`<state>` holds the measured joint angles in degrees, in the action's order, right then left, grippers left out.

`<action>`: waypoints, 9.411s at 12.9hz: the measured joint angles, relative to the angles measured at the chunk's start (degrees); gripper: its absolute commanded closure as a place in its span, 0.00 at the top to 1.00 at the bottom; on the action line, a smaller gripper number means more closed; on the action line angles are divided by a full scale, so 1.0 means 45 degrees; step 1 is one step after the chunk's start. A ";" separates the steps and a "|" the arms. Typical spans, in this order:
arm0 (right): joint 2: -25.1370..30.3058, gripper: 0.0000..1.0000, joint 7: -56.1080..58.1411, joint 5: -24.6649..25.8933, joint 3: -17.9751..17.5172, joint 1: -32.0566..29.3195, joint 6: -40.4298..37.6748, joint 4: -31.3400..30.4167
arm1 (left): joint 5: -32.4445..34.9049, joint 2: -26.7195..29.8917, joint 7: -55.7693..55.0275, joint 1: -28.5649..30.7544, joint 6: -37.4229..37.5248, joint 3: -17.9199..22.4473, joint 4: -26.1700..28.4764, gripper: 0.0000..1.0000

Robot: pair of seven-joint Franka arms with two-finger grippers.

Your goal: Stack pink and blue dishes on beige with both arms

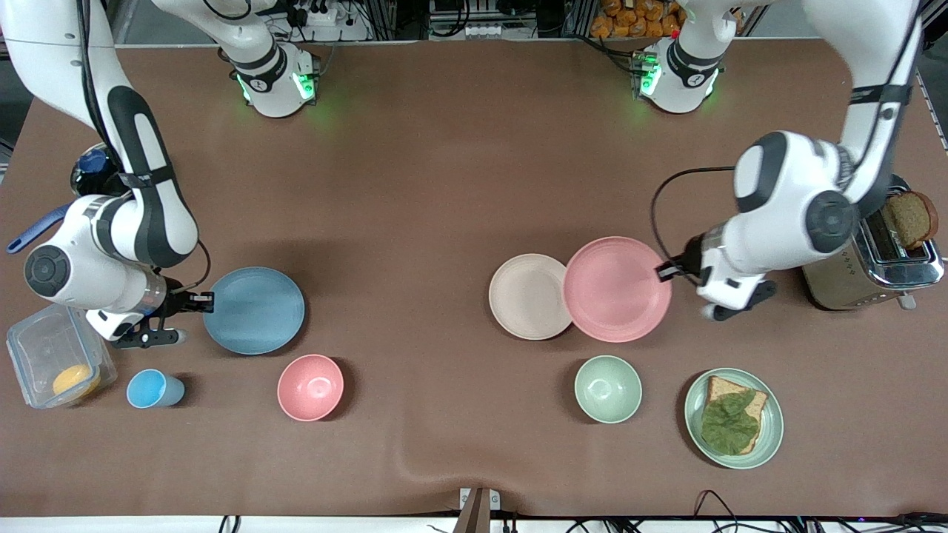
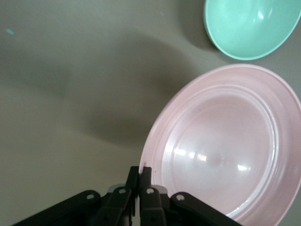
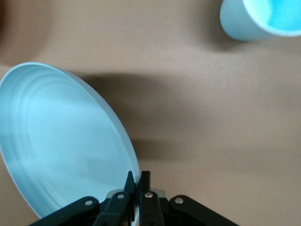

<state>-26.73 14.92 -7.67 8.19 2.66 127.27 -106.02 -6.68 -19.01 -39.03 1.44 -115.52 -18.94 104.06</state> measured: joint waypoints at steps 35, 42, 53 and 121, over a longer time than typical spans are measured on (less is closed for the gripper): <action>-0.0258 0.00 -0.2565 -0.7145 -0.0226 0.4687 -0.2633 0.1383 | 0.1795 -0.2161 -0.3407 -0.2925 -0.5416 0.0014 0.1745 1.00; -0.0717 0.00 -0.2626 -0.7657 -0.0190 0.4720 -0.2424 0.1393 | 0.1985 -0.1077 -0.3464 -0.2469 -0.5482 0.0323 0.0967 1.00; -0.2131 0.00 -0.6533 -0.7782 -0.0263 0.7835 0.0214 0.3037 | 0.3824 0.1176 0.2425 0.1131 0.1160 0.0441 -0.3141 1.00; 0.6311 1.00 -0.4341 0.1262 -0.2407 -0.0597 -0.7769 0.2402 | 0.2250 0.3790 0.5582 0.0670 0.6861 0.1799 -0.3611 1.00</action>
<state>1.66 -4.61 -1.98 -2.64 -0.02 92.31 -95.21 3.45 -1.95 -13.92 4.46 -84.65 -10.84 87.81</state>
